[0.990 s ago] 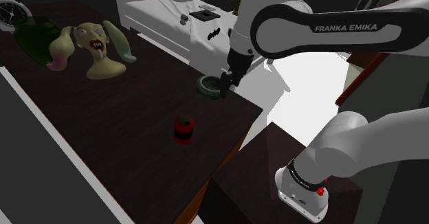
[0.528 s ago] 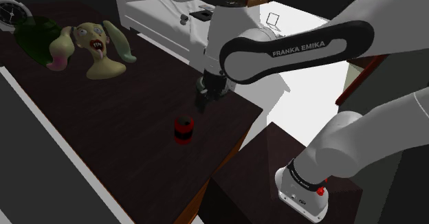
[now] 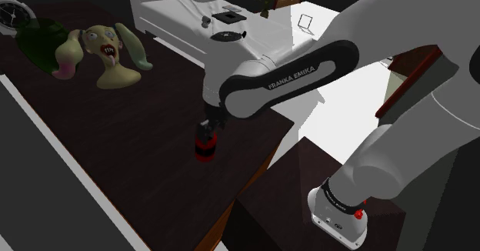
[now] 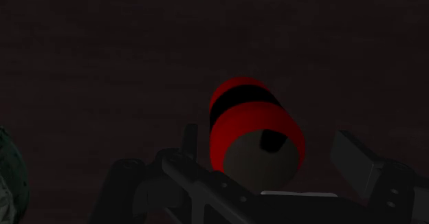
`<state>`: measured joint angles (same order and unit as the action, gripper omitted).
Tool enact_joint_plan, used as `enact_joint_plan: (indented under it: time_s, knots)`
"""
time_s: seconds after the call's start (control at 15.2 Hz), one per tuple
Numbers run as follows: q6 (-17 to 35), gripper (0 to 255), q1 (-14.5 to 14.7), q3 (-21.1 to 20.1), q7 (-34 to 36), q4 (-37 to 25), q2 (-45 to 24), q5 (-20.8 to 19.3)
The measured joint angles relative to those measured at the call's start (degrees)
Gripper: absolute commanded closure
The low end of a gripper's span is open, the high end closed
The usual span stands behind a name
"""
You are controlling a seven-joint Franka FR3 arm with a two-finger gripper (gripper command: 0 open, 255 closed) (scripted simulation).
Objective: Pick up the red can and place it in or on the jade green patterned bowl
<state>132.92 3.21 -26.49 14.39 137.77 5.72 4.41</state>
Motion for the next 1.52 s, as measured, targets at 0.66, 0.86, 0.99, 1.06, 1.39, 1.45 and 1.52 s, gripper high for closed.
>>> enact_joint_plan:
  time_s: [0.66,0.86,0.99,1.06,1.39,1.45,1.52]
  knots:
    - [6.12,0,-0.05,-0.56,2.46,1.45,-5.12,-2.87]
    - [6.2,0,-0.05,-0.57,2.48,1.48,-5.16,-2.9]
    - [6.19,255,-0.05,-0.56,2.49,1.46,-5.12,-2.9]
    - [6.17,255,-0.05,-0.57,2.48,1.44,-5.08,-2.89]
    - [6.17,255,-0.03,-0.59,2.48,1.46,-5.06,-2.87]
    - [6.17,255,-0.03,-0.59,2.49,1.46,-5.06,-2.88]
    - [6.17,255,-0.03,-0.6,2.5,1.45,-5.07,-2.88]
